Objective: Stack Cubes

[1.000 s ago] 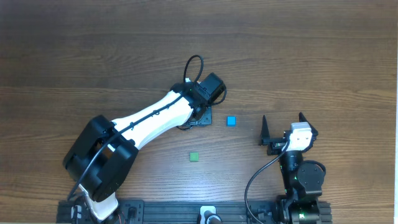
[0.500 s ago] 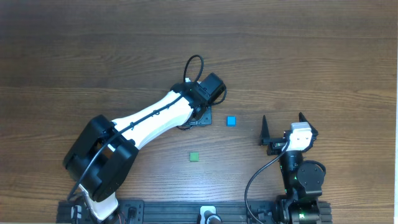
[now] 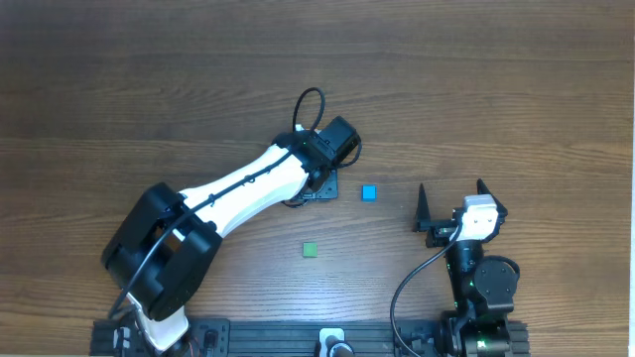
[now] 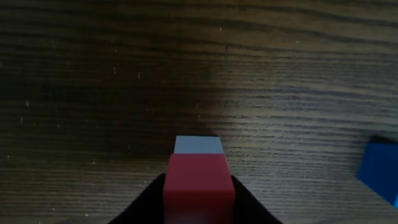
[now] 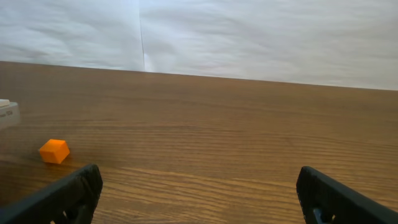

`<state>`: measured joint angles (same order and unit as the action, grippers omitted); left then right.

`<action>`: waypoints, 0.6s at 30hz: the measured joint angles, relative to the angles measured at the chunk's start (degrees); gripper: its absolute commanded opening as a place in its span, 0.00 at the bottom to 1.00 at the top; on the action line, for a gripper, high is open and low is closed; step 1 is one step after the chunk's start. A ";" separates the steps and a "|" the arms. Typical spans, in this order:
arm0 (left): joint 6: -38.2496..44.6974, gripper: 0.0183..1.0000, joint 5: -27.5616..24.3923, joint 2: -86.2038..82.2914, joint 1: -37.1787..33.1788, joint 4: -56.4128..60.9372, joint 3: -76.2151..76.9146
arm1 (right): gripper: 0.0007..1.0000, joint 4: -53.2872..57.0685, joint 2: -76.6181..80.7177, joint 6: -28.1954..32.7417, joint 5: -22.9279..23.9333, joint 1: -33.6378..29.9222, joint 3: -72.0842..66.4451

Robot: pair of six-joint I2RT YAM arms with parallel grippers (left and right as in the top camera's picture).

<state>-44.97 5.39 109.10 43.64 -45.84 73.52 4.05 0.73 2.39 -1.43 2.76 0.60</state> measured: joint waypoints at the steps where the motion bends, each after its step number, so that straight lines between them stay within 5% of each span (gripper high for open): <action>1: -0.11 0.33 0.00 0.09 0.00 0.00 0.00 | 0.99 0.00 0.00 0.00 0.00 0.00 0.00; 18: -0.31 0.53 0.28 0.20 -0.15 0.87 0.00 | 0.99 0.00 0.00 0.00 0.00 0.00 0.00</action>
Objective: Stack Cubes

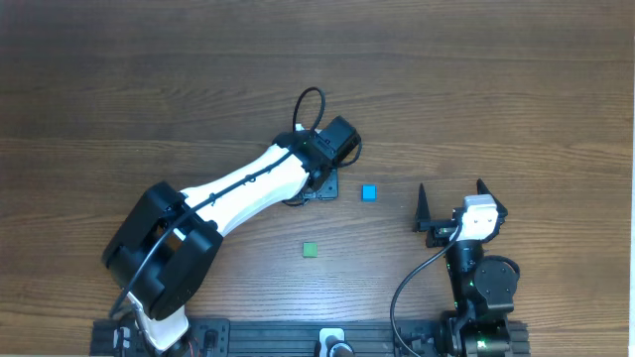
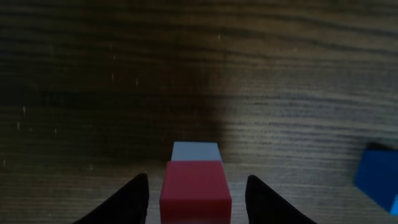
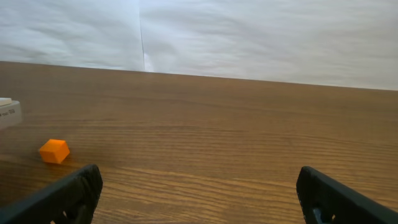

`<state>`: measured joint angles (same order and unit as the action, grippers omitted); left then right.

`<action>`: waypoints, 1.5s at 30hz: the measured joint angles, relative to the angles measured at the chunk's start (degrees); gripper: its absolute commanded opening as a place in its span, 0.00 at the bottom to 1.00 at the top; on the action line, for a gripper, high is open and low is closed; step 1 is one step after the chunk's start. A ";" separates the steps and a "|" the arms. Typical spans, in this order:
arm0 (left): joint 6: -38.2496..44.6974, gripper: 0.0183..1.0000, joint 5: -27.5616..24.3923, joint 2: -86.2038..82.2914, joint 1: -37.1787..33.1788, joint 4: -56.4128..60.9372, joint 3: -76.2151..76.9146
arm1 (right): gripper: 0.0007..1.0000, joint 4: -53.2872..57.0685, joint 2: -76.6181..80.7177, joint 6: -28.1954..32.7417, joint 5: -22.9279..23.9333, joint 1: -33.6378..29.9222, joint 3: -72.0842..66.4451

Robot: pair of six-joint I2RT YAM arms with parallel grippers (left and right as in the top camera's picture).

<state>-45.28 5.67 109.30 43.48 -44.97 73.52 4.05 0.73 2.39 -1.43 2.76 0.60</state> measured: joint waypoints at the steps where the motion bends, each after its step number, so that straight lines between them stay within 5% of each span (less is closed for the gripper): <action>1: 0.00 0.53 0.17 0.00 -0.15 0.02 0.04 | 0.99 0.00 0.00 0.00 0.00 0.00 0.00; 18: 4.59 0.50 2.29 8.74 -10.95 -3.67 24.39 | 0.99 0.00 0.00 0.02 0.00 0.00 0.00; 45: 8.09 0.44 0.09 16.90 -9.79 -2.36 24.37 | 0.99 0.00 0.00 0.02 0.00 0.00 0.00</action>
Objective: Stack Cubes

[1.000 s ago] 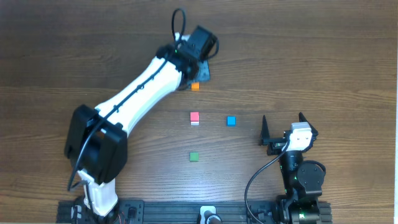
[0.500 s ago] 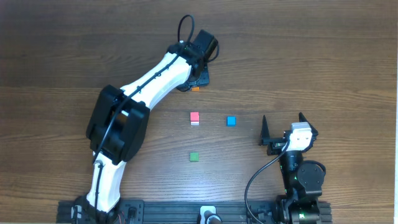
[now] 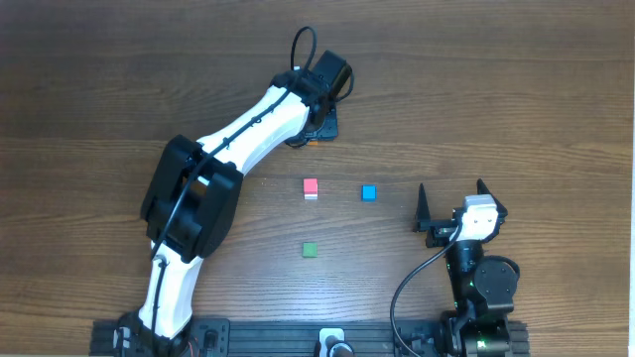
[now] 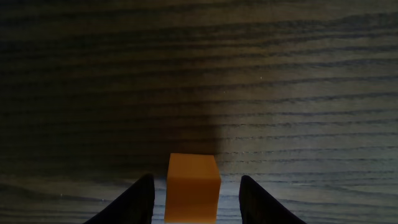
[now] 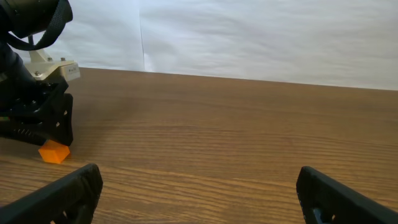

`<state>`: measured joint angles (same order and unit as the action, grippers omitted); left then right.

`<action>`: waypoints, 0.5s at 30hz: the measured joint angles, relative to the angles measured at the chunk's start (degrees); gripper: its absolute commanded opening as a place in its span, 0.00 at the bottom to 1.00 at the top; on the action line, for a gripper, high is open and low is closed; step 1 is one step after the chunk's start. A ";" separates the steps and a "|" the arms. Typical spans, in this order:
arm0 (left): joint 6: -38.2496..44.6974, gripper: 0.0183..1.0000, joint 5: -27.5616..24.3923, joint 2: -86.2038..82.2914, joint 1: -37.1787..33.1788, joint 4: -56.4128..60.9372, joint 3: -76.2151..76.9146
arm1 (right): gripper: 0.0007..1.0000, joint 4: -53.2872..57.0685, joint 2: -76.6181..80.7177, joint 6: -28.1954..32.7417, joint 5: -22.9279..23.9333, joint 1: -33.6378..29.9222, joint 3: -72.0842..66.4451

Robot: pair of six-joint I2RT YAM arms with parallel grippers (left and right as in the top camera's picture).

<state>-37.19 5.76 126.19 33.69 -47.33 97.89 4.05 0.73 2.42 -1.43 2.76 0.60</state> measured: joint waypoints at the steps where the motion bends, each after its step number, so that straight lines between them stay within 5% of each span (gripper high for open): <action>1: 0.11 0.44 0.00 0.04 -0.02 0.02 0.00 | 0.99 0.00 0.00 -0.02 0.00 0.00 0.00; 15: 0.13 0.40 0.00 2.47 0.00 -1.16 0.00 | 0.99 0.00 0.00 0.00 0.00 0.00 0.00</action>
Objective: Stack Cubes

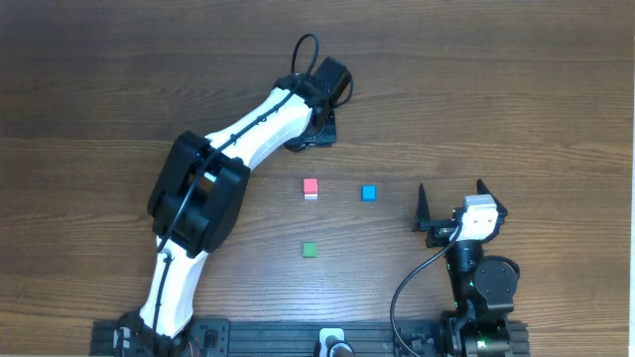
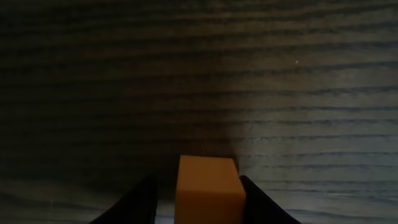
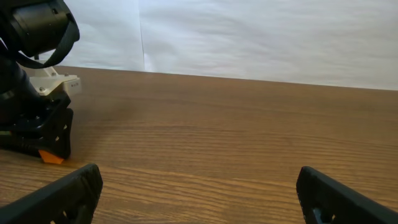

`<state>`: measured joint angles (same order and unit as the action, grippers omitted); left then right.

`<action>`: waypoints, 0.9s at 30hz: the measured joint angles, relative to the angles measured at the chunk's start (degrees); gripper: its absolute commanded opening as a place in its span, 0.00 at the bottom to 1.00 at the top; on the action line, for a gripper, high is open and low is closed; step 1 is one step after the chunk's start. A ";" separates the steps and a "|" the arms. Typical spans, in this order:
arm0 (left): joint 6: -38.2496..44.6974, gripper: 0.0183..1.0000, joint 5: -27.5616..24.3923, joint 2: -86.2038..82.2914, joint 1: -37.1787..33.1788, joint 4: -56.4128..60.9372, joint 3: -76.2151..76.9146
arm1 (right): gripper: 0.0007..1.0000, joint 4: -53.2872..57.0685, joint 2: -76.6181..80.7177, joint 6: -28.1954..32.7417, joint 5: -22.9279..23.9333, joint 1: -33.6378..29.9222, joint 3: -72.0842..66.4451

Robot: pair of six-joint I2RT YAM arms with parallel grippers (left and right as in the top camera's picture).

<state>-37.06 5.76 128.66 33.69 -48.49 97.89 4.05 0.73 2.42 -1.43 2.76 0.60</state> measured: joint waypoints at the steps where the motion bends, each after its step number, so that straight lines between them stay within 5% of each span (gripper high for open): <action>1: 0.00 0.38 0.00 0.00 0.00 -0.11 0.00 | 0.99 0.00 0.00 -0.02 0.00 0.00 0.00; 27: 0.22 0.10 0.00 0.00 0.00 -0.57 0.00 | 0.99 0.00 0.00 -0.02 0.00 0.00 0.00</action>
<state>-36.84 5.76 128.66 33.69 -49.06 97.89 4.05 0.73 2.39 -1.43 2.76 0.60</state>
